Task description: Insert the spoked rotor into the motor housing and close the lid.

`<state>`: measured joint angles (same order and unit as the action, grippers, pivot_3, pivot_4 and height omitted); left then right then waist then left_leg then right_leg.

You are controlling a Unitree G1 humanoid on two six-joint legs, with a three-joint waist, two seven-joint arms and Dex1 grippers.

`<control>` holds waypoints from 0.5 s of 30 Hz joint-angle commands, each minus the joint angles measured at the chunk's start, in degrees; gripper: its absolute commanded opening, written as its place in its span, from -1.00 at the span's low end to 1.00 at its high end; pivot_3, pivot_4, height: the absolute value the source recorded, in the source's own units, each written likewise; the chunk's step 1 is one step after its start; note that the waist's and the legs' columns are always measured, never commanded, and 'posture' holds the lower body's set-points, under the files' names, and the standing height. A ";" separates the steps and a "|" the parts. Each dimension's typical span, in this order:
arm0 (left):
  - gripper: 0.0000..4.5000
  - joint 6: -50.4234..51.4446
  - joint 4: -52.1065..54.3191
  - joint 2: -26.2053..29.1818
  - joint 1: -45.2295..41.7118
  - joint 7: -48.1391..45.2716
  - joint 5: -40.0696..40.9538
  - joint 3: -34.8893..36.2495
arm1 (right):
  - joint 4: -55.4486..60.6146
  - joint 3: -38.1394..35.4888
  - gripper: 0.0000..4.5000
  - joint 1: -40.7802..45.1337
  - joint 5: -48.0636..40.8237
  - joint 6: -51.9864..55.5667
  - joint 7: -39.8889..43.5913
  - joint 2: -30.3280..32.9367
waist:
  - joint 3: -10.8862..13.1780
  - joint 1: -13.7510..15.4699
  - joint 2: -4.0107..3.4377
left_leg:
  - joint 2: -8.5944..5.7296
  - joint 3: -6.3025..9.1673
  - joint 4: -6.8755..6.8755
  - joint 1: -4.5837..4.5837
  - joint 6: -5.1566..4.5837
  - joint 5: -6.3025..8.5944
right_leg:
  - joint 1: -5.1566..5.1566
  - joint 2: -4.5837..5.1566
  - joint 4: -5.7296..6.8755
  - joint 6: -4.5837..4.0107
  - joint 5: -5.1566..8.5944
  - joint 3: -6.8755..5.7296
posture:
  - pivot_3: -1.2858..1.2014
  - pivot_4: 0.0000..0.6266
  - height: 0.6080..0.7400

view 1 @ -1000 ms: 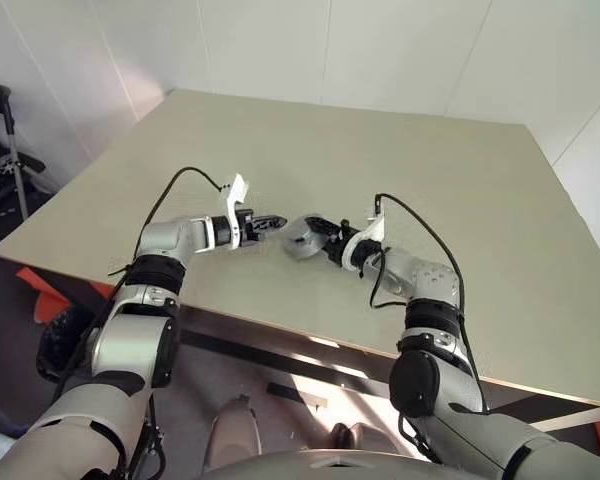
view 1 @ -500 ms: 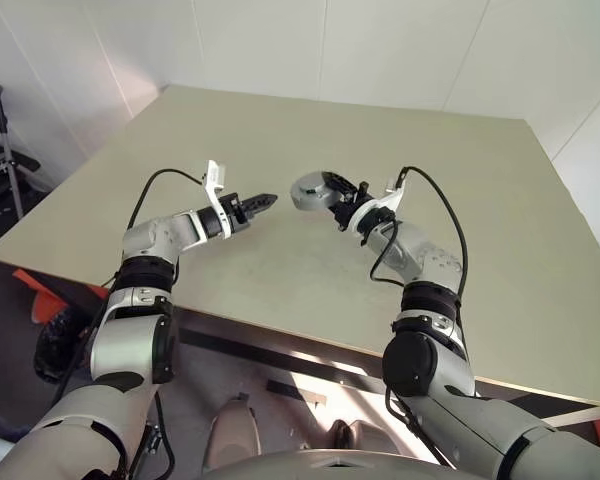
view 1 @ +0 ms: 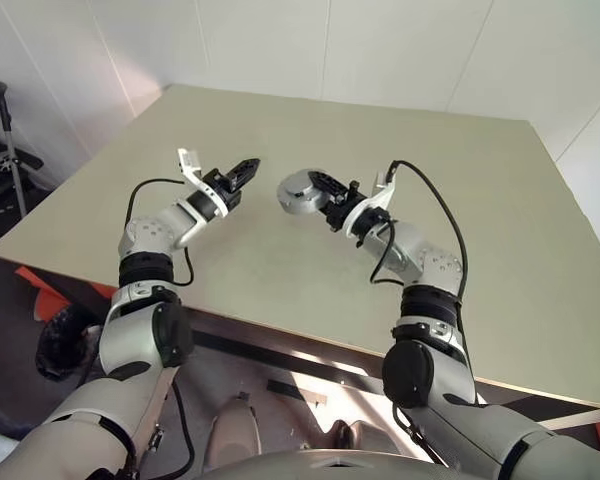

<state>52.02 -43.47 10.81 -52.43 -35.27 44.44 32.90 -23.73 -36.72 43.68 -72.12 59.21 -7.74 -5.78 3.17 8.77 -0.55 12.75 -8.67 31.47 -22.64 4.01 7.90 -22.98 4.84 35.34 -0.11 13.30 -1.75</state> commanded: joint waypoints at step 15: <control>0.78 2.66 -4.60 1.67 0.92 0.24 0.49 -2.08 | 2.53 1.84 -0.14 1.75 -3.12 -2.42 0.74 1.47 | 0.00 -0.01 0.00 | 0.00 0.03 0.15 -0.02 0.00 0.00 | 0.00 0.00 0.09 0.02 -0.01 -0.01 | 0.03 -1.00 1.00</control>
<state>54.83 -46.72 11.65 -50.68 -35.82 43.97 29.57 -23.73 -35.24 43.59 -72.19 57.10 -7.88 -4.53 3.17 8.75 -0.55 12.75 -8.64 31.64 -22.66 4.01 7.90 -22.98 4.85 35.44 -0.09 13.29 -1.75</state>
